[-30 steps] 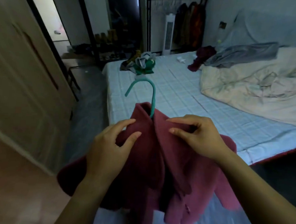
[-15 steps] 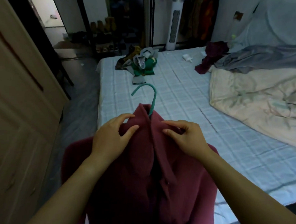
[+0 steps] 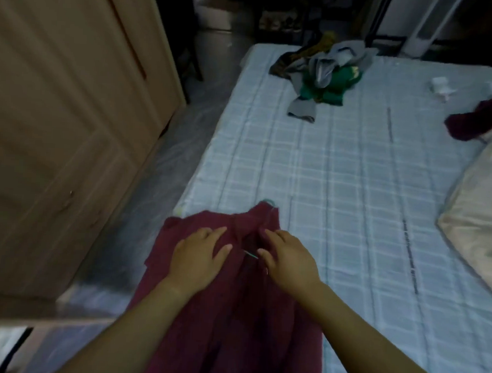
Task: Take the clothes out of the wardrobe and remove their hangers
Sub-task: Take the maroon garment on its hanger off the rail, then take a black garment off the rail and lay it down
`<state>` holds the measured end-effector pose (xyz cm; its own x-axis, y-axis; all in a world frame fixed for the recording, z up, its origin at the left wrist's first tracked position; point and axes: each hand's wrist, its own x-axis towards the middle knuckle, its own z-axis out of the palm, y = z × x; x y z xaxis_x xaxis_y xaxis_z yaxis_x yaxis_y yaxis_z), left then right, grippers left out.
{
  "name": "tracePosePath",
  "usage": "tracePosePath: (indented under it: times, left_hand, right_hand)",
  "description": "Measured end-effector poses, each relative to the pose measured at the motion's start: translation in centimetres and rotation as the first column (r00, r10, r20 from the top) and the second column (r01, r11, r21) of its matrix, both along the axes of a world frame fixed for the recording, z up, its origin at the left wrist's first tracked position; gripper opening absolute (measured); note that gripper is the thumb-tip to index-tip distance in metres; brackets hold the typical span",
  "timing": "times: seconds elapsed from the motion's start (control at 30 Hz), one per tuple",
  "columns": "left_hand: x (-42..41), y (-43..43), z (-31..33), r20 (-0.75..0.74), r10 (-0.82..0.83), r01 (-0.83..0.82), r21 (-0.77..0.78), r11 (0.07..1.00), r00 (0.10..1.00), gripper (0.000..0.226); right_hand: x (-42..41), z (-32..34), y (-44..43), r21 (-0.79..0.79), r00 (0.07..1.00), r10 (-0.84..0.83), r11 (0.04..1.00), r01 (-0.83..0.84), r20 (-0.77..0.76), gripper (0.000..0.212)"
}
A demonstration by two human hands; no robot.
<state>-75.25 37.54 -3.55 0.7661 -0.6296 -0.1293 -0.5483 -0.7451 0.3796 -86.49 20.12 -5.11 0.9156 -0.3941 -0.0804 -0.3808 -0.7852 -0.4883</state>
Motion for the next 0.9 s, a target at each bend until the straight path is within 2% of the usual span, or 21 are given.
tracePosePath:
  times: [0.17, 0.33, 0.43, 0.5, 0.63, 0.8, 0.9]
  left_hand:
    - [-4.5, 4.8, -1.5, -0.053, 0.173, -0.170, 0.055, 0.984, 0.984, 0.067]
    - [-8.6, 12.6, -0.5, -0.080, 0.353, -0.353, 0.021, 0.935, 0.932, 0.069]
    - [-10.4, 17.7, 0.9, -0.058, 0.481, -0.482, -0.003, 0.876, 0.875, 0.062]
    - [-11.5, 21.8, 1.8, -0.003, 0.542, -0.542, -0.035, 0.840, 0.840, 0.056]
    - [-13.3, 31.8, 3.8, 0.005, 0.691, -0.690, -0.060, 0.721, 0.722, 0.063]
    - [-15.7, 47.6, 7.1, 0.143, 0.792, -0.776, -0.160, 0.610, 0.593, 0.058]
    - [-16.9, 57.4, 10.6, 0.257, 0.823, -0.807, -0.195, 0.557, 0.506, 0.058]
  right_hand:
    - [-2.0, -1.2, 3.9, -0.074, 0.984, 0.177, 0.981, -0.178, -0.027, 0.056]
    - [-3.0, -0.4, 10.5, -0.027, 0.934, 0.341, 0.938, -0.346, -0.104, 0.056]
    - [-2.6, 0.8, 15.7, -0.006, 0.883, 0.463, 0.886, -0.464, -0.074, 0.054]
    - [-1.8, 1.9, 20.0, 0.008, 0.834, 0.551, 0.835, -0.551, -0.030, 0.051]
    - [0.2, 4.0, 30.4, -0.014, 0.709, 0.703, 0.711, -0.703, 0.046, 0.048]
    - [1.7, 7.4, 47.3, -0.085, 0.556, 0.808, 0.579, -0.811, 0.196, 0.051]
    - [2.5, 10.7, 58.1, -0.121, 0.421, 0.857, 0.471, -0.874, 0.297, 0.054]
